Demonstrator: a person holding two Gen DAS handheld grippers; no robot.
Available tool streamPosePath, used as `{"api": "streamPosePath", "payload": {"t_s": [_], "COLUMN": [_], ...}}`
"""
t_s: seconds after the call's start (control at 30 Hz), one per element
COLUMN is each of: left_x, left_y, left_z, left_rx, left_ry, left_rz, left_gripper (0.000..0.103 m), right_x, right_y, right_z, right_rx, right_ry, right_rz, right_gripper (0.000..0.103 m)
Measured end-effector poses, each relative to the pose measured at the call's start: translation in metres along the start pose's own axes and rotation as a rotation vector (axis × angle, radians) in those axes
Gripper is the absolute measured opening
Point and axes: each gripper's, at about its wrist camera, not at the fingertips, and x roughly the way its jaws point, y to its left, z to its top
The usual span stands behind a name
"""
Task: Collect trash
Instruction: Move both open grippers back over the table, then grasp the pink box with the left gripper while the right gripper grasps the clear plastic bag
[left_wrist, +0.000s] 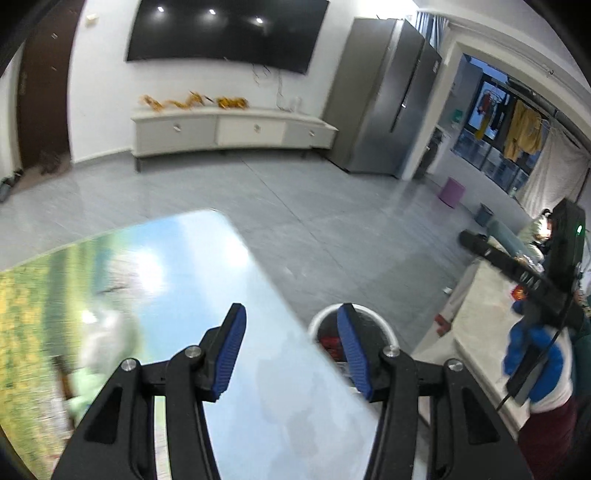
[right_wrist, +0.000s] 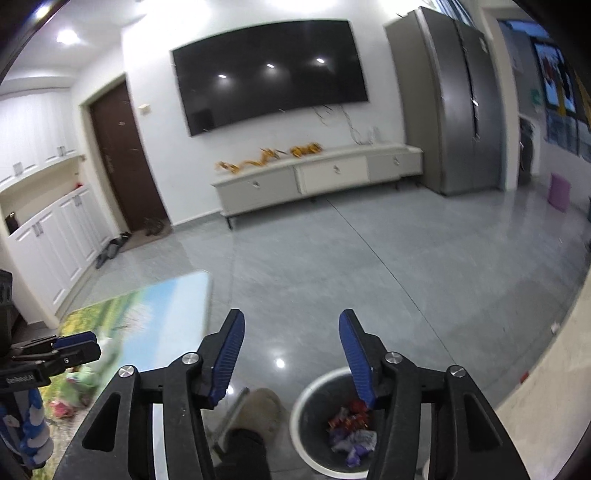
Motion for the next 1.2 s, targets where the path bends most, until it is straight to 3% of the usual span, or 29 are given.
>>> {"api": "streamPosePath", "payload": {"t_s": [0.3, 0.43, 0.57, 0.87, 1.2], "left_x": [-0.111, -0.148, -0.164, -0.134, -0.090], "left_y": [0.098, 0.139, 0.170, 0.197, 0.206], "left_z": [-0.045, -0.069, -0.095, -0.143, -0.153], "left_rx": [-0.043, -0.059, -0.087, -0.090, -0.021], "left_ry": [-0.109, -0.119, -0.092, 0.044, 0.155], "left_rz": [0.218, 0.316, 0.359, 0.266, 0.152], "left_gripper": [0.057, 0.057, 0.057, 0.057, 0.057], "right_x": [-0.020, -0.016, -0.001, 0.047, 0.102], "right_y": [0.073, 0.101, 0.129, 0.200, 0.250], "right_z": [0.015, 0.014, 0.008, -0.027, -0.080], "right_rx": [-0.111, -0.162, -0.197, -0.264, -0.331], "right_ry": [-0.052, -0.040, 0.006, 0.162, 0.369], "right_rz": [0.123, 0.178, 0.242, 0.356, 0.448], "right_gripper": [0.056, 0.057, 0.057, 0.057, 0.057]}}
